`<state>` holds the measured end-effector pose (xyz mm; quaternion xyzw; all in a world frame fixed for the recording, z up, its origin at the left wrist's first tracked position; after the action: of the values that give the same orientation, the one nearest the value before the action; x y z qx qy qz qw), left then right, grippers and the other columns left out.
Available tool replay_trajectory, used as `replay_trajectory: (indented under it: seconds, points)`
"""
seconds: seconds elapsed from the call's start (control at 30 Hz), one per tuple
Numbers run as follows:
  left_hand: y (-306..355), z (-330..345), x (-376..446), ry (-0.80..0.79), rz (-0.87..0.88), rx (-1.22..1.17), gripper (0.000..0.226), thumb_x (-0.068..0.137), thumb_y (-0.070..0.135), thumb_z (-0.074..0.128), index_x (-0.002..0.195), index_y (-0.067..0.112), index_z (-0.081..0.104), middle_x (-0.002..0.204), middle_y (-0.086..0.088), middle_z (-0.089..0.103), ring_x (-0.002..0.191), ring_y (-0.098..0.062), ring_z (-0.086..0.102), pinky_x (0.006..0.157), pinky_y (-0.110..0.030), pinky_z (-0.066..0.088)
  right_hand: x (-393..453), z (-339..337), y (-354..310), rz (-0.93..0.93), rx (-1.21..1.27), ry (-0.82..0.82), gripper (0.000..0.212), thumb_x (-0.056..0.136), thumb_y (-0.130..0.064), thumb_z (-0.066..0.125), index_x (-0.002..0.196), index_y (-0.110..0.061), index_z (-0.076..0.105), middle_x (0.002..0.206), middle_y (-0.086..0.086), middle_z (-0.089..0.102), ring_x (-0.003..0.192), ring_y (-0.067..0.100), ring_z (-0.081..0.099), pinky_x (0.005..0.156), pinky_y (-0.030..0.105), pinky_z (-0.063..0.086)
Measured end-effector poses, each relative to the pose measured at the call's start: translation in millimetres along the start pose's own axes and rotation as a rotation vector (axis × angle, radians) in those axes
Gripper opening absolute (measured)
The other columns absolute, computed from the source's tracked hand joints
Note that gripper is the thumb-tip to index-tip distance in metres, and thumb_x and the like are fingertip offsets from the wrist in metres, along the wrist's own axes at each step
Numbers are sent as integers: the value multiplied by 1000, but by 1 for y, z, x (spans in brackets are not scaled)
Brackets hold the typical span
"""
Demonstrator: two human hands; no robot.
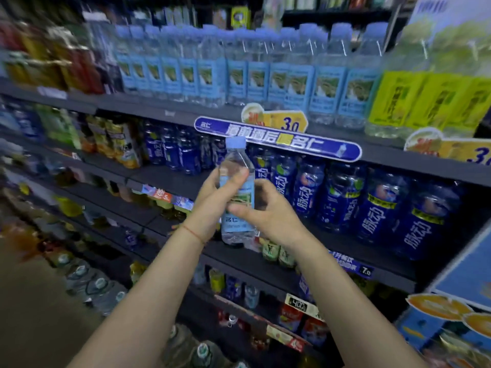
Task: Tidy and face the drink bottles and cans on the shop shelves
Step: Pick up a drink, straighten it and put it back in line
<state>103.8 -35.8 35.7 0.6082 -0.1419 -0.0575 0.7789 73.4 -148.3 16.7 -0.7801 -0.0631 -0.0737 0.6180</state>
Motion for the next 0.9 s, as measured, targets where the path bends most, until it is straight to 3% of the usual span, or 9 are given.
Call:
replay_trajectory:
  seconds: [0.1, 0.2, 0.3, 0.37, 0.43, 0.5, 0.7, 0.83, 0.9]
  points:
    - [38, -10, 19, -116, 70, -17, 39, 79, 32, 75, 113, 18, 63, 99, -3, 72, 89, -18, 71, 72, -29, 58, 28, 13, -39, -99, -19, 65, 54, 69, -39, 85, 115, -27, 59, 108, -5, 70, 102, 12, 67, 91, 45, 56]
    - [75, -26, 42, -167, 186, 8, 37, 83, 38, 74, 114, 20, 64, 105, -2, 72, 97, -18, 70, 78, -31, 56, 52, 19, -79, -213, -92, 170, 52, 71, -39, 85, 116, -30, 60, 107, -11, 69, 102, 10, 66, 89, 45, 56]
    - [108, -55, 75, -32, 313, 125, 38, 91, 55, 56, 109, 23, 64, 111, -1, 69, 107, -16, 65, 94, -37, 52, 76, 12, -122, -290, -135, 324, 53, 69, -47, 83, 114, -35, 58, 110, -17, 66, 103, 5, 64, 89, 40, 55]
    - [122, -76, 98, 78, 382, 221, 20, 98, 42, 51, 103, 26, 63, 111, 3, 67, 108, -11, 62, 99, -36, 48, 97, 0, -142, -305, -142, 442, 54, 72, -49, 81, 117, -34, 55, 115, -14, 62, 104, 7, 60, 86, 33, 50]
    - [123, -88, 122, 92, 434, 383, 9, 98, 33, 55, 104, 29, 61, 116, 7, 63, 113, -10, 58, 101, -34, 46, 120, -16, -154, -298, -193, 570, 65, 77, -48, 79, 130, -24, 50, 123, -2, 53, 105, 11, 52, 84, 29, 41]
    - [115, -92, 150, 59, 480, 648, 23, 96, 34, 58, 117, 25, 59, 124, 6, 57, 120, -12, 52, 105, -37, 42, 144, -29, -160, -282, -216, 676, 76, 78, -46, 79, 140, -20, 43, 125, 4, 49, 107, 16, 50, 86, 32, 41]
    - [92, -80, 203, -18, 623, 1252, 41, 97, 51, 42, 125, 25, 57, 129, 3, 57, 125, -20, 44, 111, -40, 25, 226, -46, -144, -78, -299, 740, 81, 68, -55, 83, 133, -21, 49, 125, 4, 61, 107, 27, 63, 86, 49, 57]
    - [83, -77, 209, 34, 681, 1380, 40, 97, 54, 31, 117, 32, 58, 129, 8, 56, 121, -18, 42, 102, -40, 24, 250, -42, -130, 44, -361, 718, 69, 75, -49, 81, 126, -13, 52, 116, 6, 64, 85, 25, 66, 72, 50, 60]
    - [81, -78, 211, 38, 693, 1385, 41, 98, 54, 30, 118, 32, 57, 130, 8, 55, 121, -18, 41, 101, -40, 24, 256, -39, -125, 83, -359, 697, 74, 82, -43, 77, 141, -11, 45, 127, 5, 59, 72, 21, 61, 75, 51, 59]
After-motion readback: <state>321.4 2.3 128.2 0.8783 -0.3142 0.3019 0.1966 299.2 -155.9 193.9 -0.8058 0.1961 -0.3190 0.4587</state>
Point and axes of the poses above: each hand's wrist, its own x-axis towards the middle knuckle, its own z-axis out of the palm, y = z × x, the point moved 8 cm from there along x, towards the middle knuckle
